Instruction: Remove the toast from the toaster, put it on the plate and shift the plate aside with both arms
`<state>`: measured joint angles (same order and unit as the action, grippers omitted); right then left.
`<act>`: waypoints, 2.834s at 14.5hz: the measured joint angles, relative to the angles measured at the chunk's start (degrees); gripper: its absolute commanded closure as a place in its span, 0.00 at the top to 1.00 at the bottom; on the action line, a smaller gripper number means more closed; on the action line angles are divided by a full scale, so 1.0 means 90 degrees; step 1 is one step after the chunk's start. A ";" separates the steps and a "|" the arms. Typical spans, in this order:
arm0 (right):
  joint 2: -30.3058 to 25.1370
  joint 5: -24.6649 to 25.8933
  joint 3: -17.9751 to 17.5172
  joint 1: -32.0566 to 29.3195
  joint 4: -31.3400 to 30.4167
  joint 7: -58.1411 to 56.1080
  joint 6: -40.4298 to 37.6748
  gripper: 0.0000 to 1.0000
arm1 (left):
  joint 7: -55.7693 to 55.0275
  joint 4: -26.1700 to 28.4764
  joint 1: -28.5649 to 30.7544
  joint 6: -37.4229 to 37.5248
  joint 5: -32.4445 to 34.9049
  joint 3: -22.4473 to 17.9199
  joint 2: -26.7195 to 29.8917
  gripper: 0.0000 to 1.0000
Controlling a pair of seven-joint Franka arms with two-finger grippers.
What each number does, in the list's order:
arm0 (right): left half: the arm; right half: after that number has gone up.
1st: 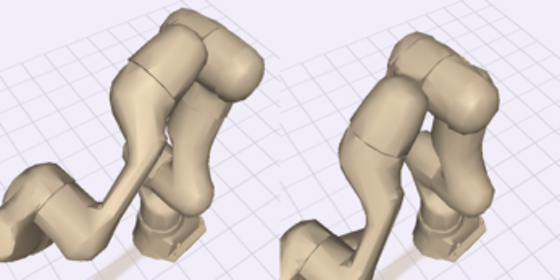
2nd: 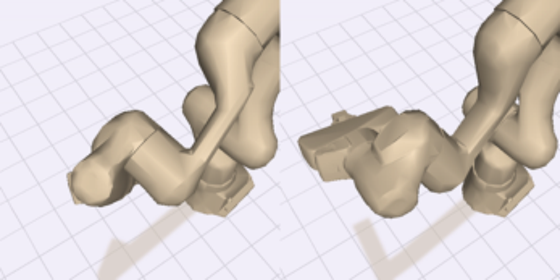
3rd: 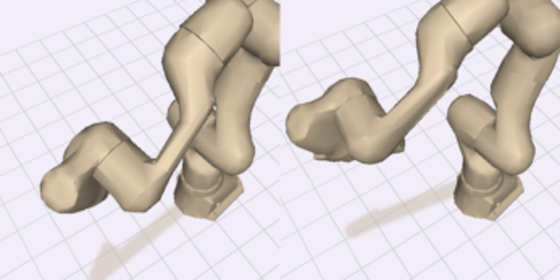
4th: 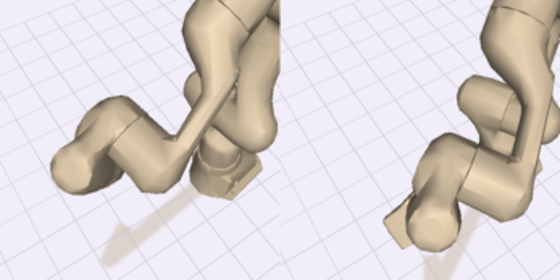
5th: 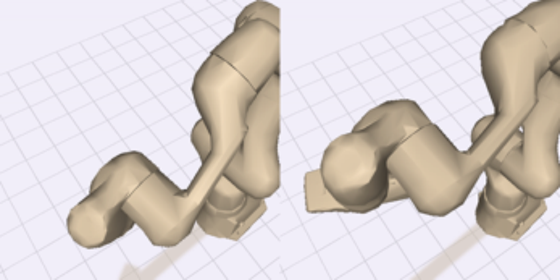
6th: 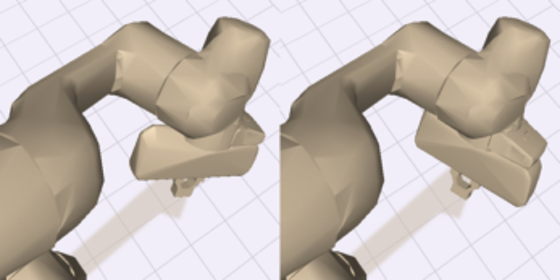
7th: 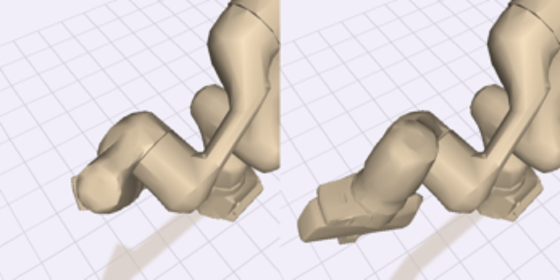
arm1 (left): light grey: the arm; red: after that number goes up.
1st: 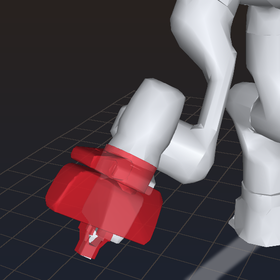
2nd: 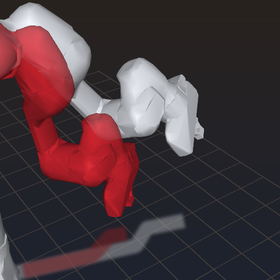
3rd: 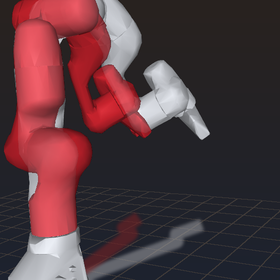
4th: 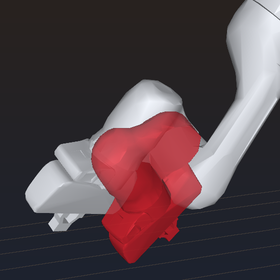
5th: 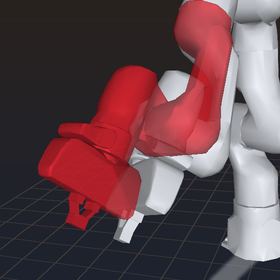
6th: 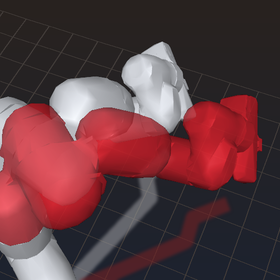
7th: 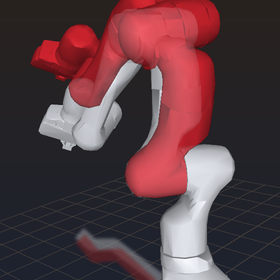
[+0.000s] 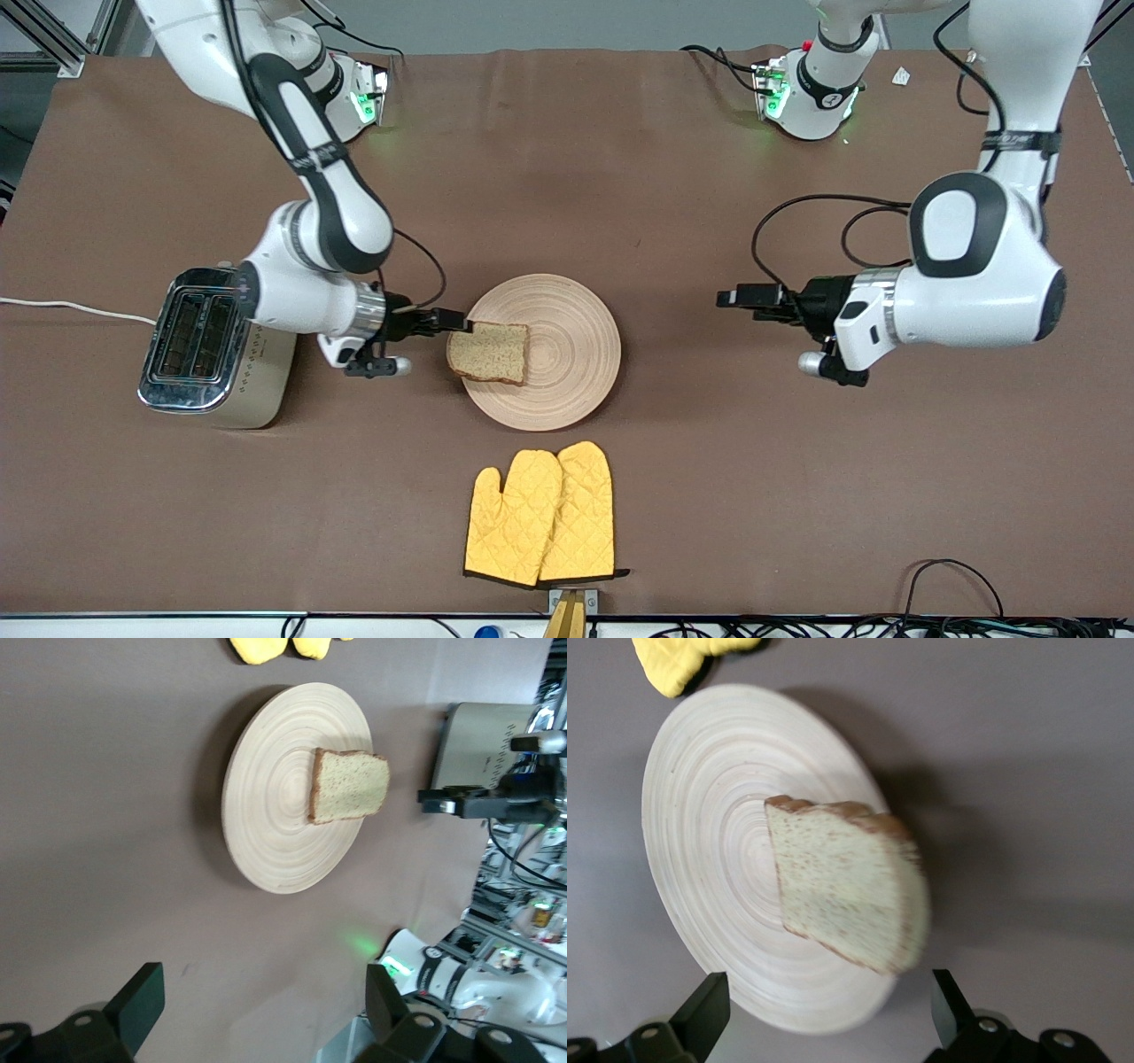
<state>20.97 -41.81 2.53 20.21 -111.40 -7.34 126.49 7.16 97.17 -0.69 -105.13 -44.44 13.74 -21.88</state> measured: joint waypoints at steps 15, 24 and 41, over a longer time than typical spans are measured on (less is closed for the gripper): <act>-0.2684 0.4664 0.1105 -0.0888 0.1179 0.0475 -0.2855 1.00 | 0.4347 0.0908 -0.0126 -0.1455 -0.3392 0.0642 -0.2209 1.00; -0.2655 0.4781 0.1122 -0.1725 0.2151 0.0253 -0.3436 1.00 | 0.4824 0.0474 -0.0574 -0.2053 -0.3975 0.0651 -0.2864 1.00; -0.2646 0.4778 -0.0435 -0.2857 0.2601 0.0227 -0.4058 1.00 | 0.4824 0.0325 -0.0752 -0.2343 -0.4206 0.0652 -0.3094 0.00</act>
<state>-2.85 1.20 -1.39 -5.50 -88.00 -5.30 89.97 50.57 100.10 -7.45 -126.22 -82.29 19.60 -49.73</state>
